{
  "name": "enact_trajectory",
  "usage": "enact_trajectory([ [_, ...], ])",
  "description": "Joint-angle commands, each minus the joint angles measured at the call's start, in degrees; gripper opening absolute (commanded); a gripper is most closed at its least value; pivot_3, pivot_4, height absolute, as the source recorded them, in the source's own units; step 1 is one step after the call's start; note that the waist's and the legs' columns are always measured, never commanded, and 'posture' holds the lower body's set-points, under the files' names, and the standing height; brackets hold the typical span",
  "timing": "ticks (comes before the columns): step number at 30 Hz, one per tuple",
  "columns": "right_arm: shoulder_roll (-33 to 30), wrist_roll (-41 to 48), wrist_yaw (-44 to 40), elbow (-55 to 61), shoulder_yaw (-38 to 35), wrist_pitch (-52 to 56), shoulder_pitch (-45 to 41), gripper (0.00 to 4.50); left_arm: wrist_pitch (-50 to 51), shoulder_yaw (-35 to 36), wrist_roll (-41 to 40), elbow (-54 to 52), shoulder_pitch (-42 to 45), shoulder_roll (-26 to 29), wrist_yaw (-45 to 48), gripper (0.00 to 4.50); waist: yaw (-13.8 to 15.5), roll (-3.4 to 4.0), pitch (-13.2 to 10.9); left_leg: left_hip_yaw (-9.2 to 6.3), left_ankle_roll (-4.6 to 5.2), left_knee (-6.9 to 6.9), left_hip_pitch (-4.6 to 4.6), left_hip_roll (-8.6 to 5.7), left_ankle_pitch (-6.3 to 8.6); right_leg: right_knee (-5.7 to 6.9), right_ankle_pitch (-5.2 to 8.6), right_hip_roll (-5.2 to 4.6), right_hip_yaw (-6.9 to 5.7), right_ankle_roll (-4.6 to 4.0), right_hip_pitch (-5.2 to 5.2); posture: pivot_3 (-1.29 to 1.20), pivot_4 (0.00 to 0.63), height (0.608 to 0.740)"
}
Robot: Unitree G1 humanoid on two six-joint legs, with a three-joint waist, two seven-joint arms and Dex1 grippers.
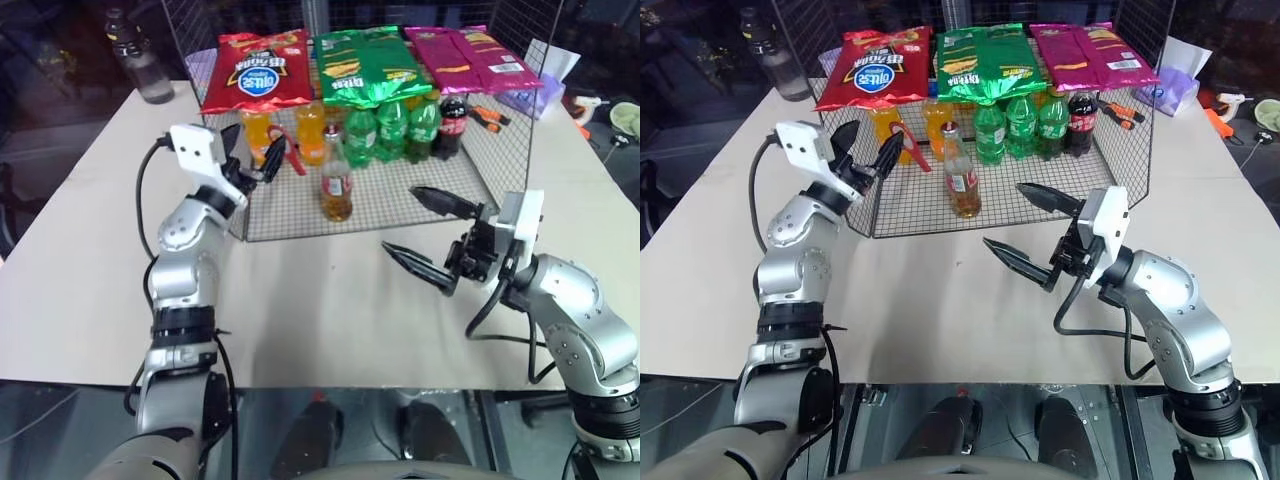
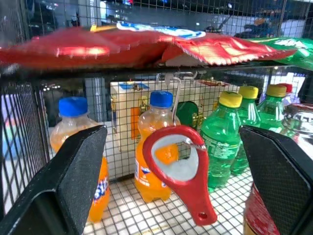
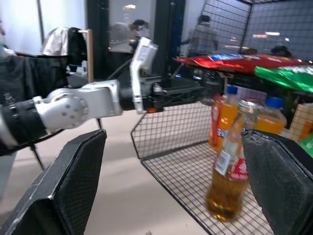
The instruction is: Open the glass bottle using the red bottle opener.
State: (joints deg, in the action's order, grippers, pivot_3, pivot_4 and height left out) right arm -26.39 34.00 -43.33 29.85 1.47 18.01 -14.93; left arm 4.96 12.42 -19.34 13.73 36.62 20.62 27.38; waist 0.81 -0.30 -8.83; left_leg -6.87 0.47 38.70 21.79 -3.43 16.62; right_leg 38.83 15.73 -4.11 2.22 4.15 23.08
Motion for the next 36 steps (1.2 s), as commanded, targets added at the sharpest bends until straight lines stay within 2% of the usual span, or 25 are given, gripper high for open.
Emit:
enact_trajectory([
  [1, 0.15, 0.40, 0.31, 1.61, -0.47, -0.48, -0.44, 4.45, -0.60, -1.92, 0.65, 0.96, 0.46, -0.65, 1.58, 4.50, 0.03, 0.00, 0.00, -0.02, -0.01, 0.01, 0.00, -0.01, -0.01, 0.02, 0.00, 0.00, 0.00, 0.00, -0.01, 0.00, 0.150, 0.740],
  [11, -0.30, -0.10, 0.50, 1.63, -1.02, -0.81, 1.86, 4.45, 0.67, -2.42, -2.35, -10.72, -7.22, -2.76, 2.99, 4.50, -0.93, -0.16, -0.10, -0.05, -0.01, 0.05, 0.32, 0.01, -0.01, -0.05, 0.00, 0.01, 0.02, -0.01, 0.30, 0.00, 0.150, 0.740],
  [18, -0.40, -0.43, -0.23, 0.68, -0.92, -0.95, 1.97, 4.45, 1.93, -3.24, 0.30, -13.93, -7.84, -5.20, -2.78, 4.50, -1.42, -0.17, -0.10, 0.03, 0.00, 0.04, 0.39, 0.01, -0.01, -0.05, 0.00, 0.00, 0.09, -0.01, 0.37, 0.00, 0.150, 0.740],
  [23, -0.44, -0.69, -0.41, 0.31, -0.91, -1.00, 1.93, 4.45, 2.37, -3.56, 0.53, -13.99, -8.01, -5.76, -4.29, 4.50, -1.47, -0.17, -0.10, 0.04, 0.00, 0.04, 0.39, 0.02, -0.01, -0.04, 0.00, 0.01, 0.09, -0.01, 0.38, 0.00, 0.150, 0.740],
  [36, -0.23, -2.53, 0.15, 0.64, -0.23, -1.16, 3.09, 4.45, 0.33, -2.22, 1.75, -6.14, -3.33, -4.28, -5.51, 4.50, -1.45, -0.18, -0.10, 0.05, -0.01, 0.04, 0.39, 0.01, -0.01, -0.04, 0.00, 0.01, 0.09, -0.01, 0.38, 0.00, 0.150, 0.740],
])
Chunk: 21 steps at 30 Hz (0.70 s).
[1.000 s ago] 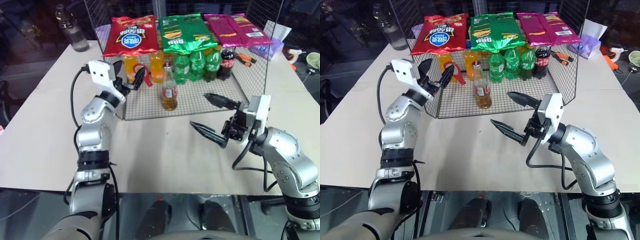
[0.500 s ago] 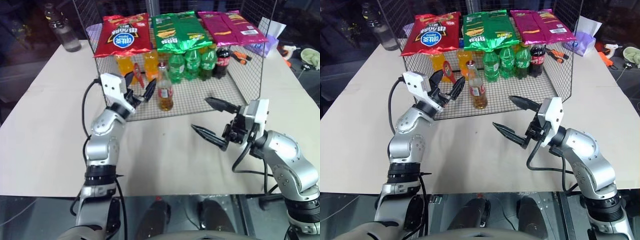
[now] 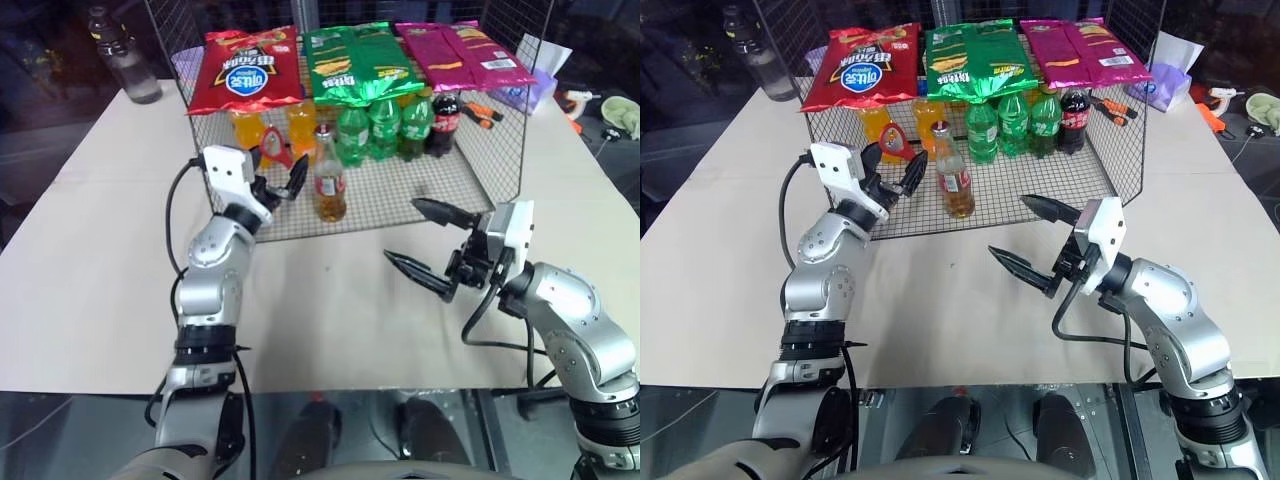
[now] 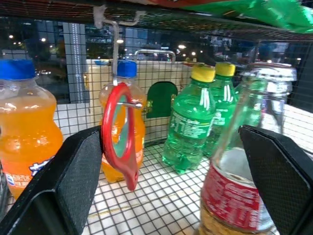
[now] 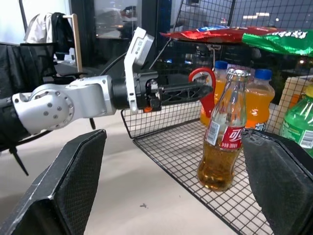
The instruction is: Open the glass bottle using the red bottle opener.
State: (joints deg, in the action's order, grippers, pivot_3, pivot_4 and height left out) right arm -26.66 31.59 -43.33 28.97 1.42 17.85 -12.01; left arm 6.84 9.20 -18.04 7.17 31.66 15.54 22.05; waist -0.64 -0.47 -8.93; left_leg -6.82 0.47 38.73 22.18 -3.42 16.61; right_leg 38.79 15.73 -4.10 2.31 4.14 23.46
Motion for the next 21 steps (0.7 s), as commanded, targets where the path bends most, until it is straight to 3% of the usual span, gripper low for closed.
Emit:
enact_trajectory([
  [1, 0.12, -0.23, 0.25, 1.59, -0.11, -1.00, 0.21, 4.45, -1.80, 0.95, 0.68, 0.89, 1.80, 0.96, -0.19, 4.50, -0.01, 0.00, 0.00, 0.00, 0.00, 0.00, 0.00, 0.00, 0.00, 0.00, 0.00, 0.00, 0.00, 0.00, 0.00, 0.00, 0.150, 0.740],
  [4, 0.25, -0.43, 0.47, 1.59, -0.05, -1.01, 0.22, 4.45, -2.31, 1.14, 0.58, 2.26, 2.42, 1.13, -0.07, 4.50, -0.06, 0.00, 0.00, 0.00, 0.00, 0.00, 0.00, 0.00, 0.00, 0.00, 0.00, 0.00, 0.00, 0.00, 0.01, 0.00, 0.150, 0.740],
  [8, 0.45, -0.76, 0.60, 1.58, 0.05, -1.02, 0.31, 4.50, -2.96, 1.36, 0.47, 3.10, 2.73, 1.39, 0.27, 2.64, -0.06, 0.00, 0.00, 0.00, 0.00, 0.00, 0.00, 0.00, 0.00, 0.01, 0.00, 0.00, 0.00, 0.00, 0.01, 0.00, 0.150, 0.740],
  [9, 0.50, -0.80, 0.65, 1.61, 0.07, -1.01, 0.35, 4.50, -3.02, 1.44, 0.43, 3.15, 2.76, 1.44, 0.30, 2.55, -0.06, 0.00, 0.00, 0.00, 0.00, 0.00, 0.00, 0.00, 0.00, 0.00, 0.00, 0.00, 0.00, 0.00, 0.01, 0.00, 0.150, 0.740],
  [13, 0.64, -1.00, 0.74, 1.53, 0.18, -1.08, 0.56, 4.50, -3.16, 2.00, 0.24, 2.98, 3.15, 1.68, 0.02, 0.56, -0.05, 0.00, 0.00, 0.00, 0.00, 0.00, 0.00, 0.00, 0.00, 0.00, 0.00, 0.00, 0.00, 0.00, 0.01, 0.00, 0.150, 0.740],
  [14, 0.70, -1.04, 0.79, 1.52, 0.25, -1.12, 0.57, 4.50, -3.08, 2.12, 0.19, 2.89, 3.19, 1.72, 0.04, 0.30, -0.05, 0.00, 0.00, 0.00, 0.00, 0.00, 0.00, 0.00, 0.00, 0.00, 0.00, 0.00, 0.00, 0.00, 0.01, 0.00, 0.150, 0.740],
  [15, 0.76, -1.09, 0.85, 1.53, 0.32, -1.12, 0.55, 4.50, -3.03, 2.22, 0.16, 2.87, 3.21, 1.74, 0.11, 0.09, -0.06, 0.00, 0.00, 0.00, 0.00, 0.00, 0.00, 0.00, 0.00, 0.01, 0.00, 0.00, 0.00, 0.00, 0.01, 0.00, 0.150, 0.740],
  [21, 1.26, -1.56, 0.72, 1.00, 0.66, -1.53, 0.60, 4.50, -0.80, 3.12, -4.91, -0.40, 2.22, 0.62, 2.80, 0.09, -0.07, 0.00, 0.00, -0.01, 0.00, 0.00, 0.01, 0.00, 0.00, 0.01, 0.00, -0.01, 0.00, 0.00, 0.01, 0.00, 0.150, 0.740],
])
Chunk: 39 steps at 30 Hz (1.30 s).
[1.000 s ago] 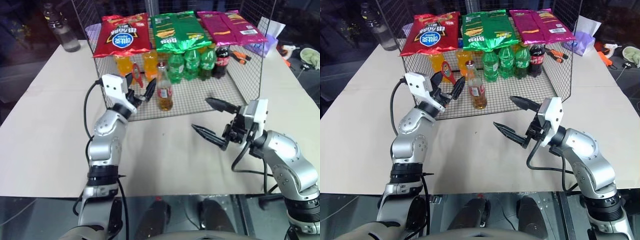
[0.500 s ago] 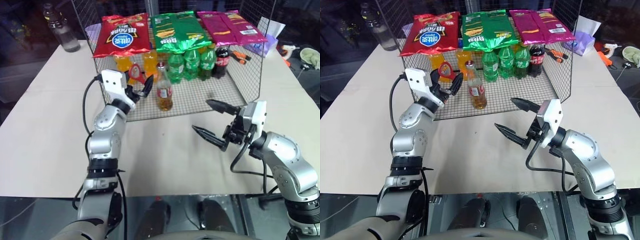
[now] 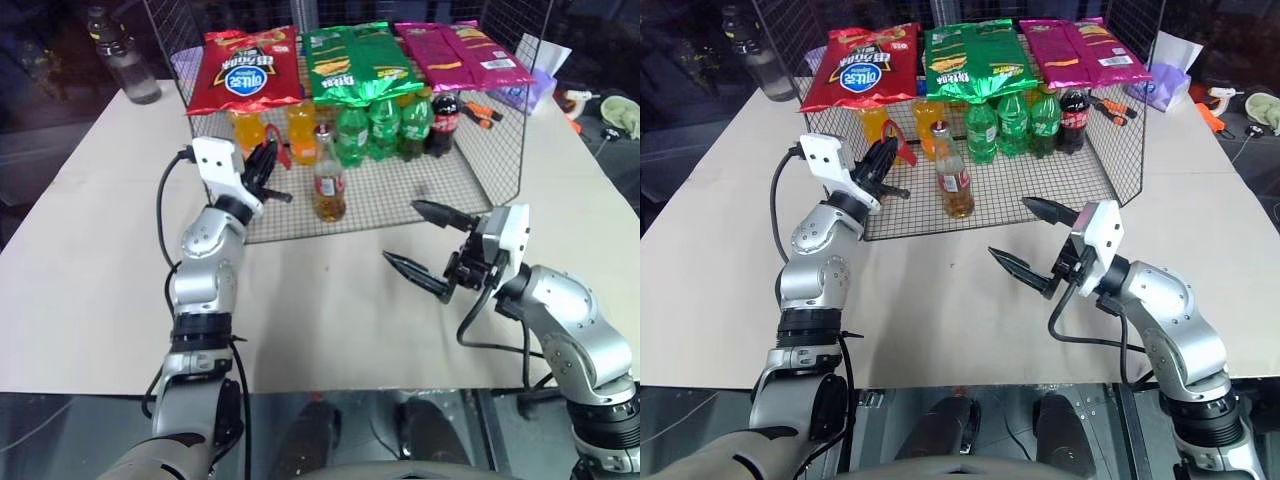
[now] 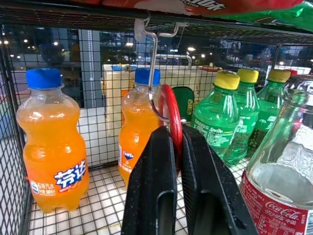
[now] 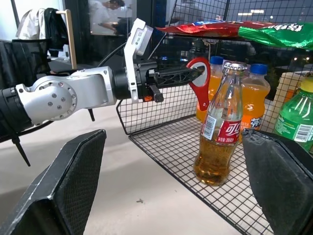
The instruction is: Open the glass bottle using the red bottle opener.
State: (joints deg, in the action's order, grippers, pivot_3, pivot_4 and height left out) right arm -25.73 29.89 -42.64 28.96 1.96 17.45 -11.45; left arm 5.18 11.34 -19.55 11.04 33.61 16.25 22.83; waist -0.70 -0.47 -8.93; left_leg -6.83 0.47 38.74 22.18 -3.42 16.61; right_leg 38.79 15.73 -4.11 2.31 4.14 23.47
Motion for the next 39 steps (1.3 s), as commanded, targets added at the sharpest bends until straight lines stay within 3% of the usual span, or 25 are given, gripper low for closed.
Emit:
enact_trajectory([
  [1, 0.46, 0.06, 0.04, 0.95, 0.19, -1.17, 0.08, 4.50, 1.46, 0.91, -4.17, -4.74, -0.02, -0.04, 2.69, 0.09, -0.02, 0.00, 0.00, 0.00, 0.00, 0.00, 0.00, 0.00, 0.00, 0.00, 0.00, 0.00, 0.00, 0.00, 0.00, 0.00, 0.150, 0.740],
  [22, 2.03, -1.85, 1.00, 0.69, 0.67, -1.82, 0.62, 4.50, 14.71, 5.97, -19.92, -7.15, -0.10, -0.22, 7.90, 0.09, 0.08, -0.01, 0.00, -0.02, 0.00, 0.01, 0.00, -0.01, 0.00, 0.00, 0.00, -0.01, -0.02, 0.00, -0.01, 0.00, 0.150, 0.740],
  [39, 2.63, -3.04, 0.93, -0.12, 0.90, -3.29, 1.78, 4.50, 14.30, 3.81, -18.43, -10.82, -3.21, 2.63, 12.31, 0.09, -0.09, -0.01, 0.01, 0.01, 0.00, 0.01, -0.02, 0.00, 0.00, 0.01, 0.00, 0.00, 0.01, 0.00, 0.00, 0.00, 0.150, 0.740],
])
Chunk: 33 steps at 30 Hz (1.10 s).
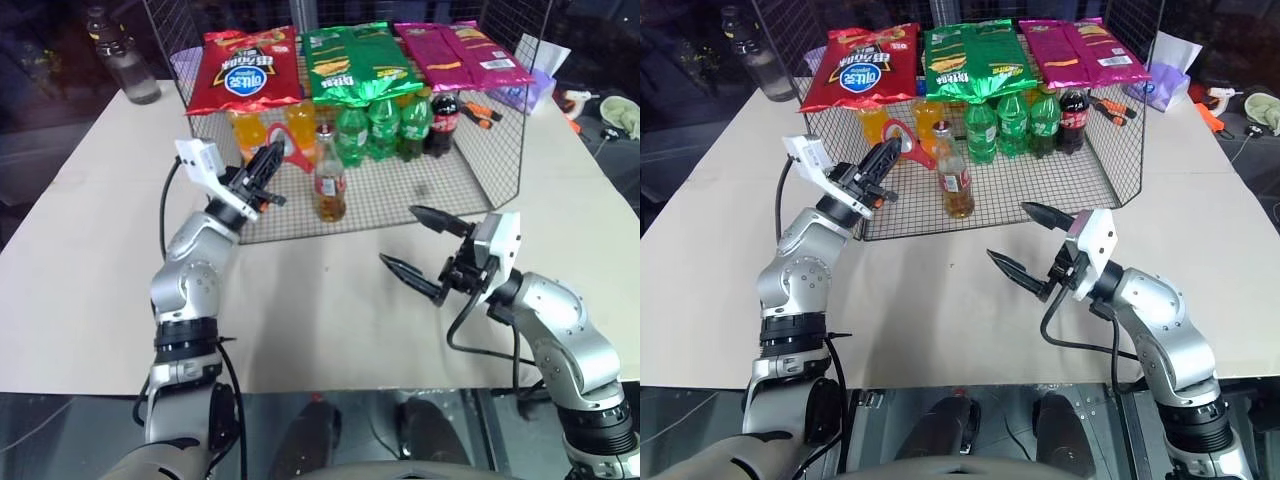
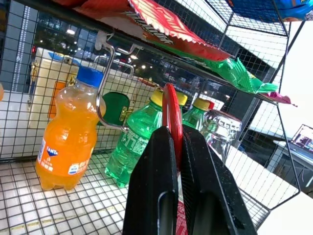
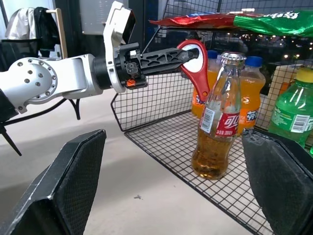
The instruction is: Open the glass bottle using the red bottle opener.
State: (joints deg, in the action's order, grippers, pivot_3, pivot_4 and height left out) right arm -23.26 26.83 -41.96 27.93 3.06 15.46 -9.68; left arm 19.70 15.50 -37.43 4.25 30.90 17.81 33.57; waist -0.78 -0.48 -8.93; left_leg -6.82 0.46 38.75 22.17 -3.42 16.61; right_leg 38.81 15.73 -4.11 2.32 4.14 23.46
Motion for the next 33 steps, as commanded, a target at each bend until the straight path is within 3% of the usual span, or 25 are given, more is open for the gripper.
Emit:
enact_trajectory([
  [1, 0.15, 0.02, 0.27, 0.90, -0.21, -1.33, 0.06, 4.50, -0.04, -0.27, -0.64, -4.53, -0.92, 1.30, 1.73, 0.09, -0.01, 0.00, 0.00, 0.00, 0.00, 0.00, 0.00, 0.00, 0.00, 0.00, 0.00, 0.00, 0.00, 0.00, 0.00, 0.00, 0.150, 0.740],
  [16, 1.11, 1.18, 1.91, -0.40, 1.26, 2.40, -0.91, 4.50, 3.96, 1.30, -4.50, -11.77, -5.98, 5.75, 3.55, 0.09, -0.09, 0.00, 0.00, 0.02, 0.00, 0.00, -0.02, 0.02, 0.00, 0.01, 0.00, 0.00, 0.03, 0.00, 0.00, 0.00, 0.150, 0.740],
  [26, 3.62, 17.26, 11.11, 3.36, -0.50, 26.28, -3.63, 4.50, 23.29, -1.83, -21.81, -18.48, -11.73, 12.68, 15.73, 0.09, -0.05, 0.01, 0.00, 0.02, 0.00, -0.03, -0.04, 0.08, 0.00, 0.02, 0.01, 0.02, 0.03, -0.01, 0.00, 0.00, 0.150, 0.740],
  [30, 3.66, 26.82, 9.82, 2.77, -1.37, 32.62, -6.43, 4.50, 26.96, -3.71, -24.44, -18.54, -11.05, 12.49, 17.06, 0.09, -0.17, 0.01, 0.00, 0.05, 0.01, -0.03, -0.07, 0.08, 0.00, 0.03, 0.01, 0.03, 0.06, -0.01, -0.02, 0.00, 0.150, 0.740],
  [33, 2.29, 28.09, 8.37, 2.91, 0.30, 34.57, -8.00, 4.50, 28.42, -5.32, -24.99, -18.81, -10.80, 12.15, 17.85, 0.09, -0.20, 0.01, 0.00, 0.05, 0.01, -0.06, -0.08, 0.10, 0.00, 0.02, 0.01, 0.05, 0.05, -0.02, -0.01, 0.00, 0.150, 0.740],
])
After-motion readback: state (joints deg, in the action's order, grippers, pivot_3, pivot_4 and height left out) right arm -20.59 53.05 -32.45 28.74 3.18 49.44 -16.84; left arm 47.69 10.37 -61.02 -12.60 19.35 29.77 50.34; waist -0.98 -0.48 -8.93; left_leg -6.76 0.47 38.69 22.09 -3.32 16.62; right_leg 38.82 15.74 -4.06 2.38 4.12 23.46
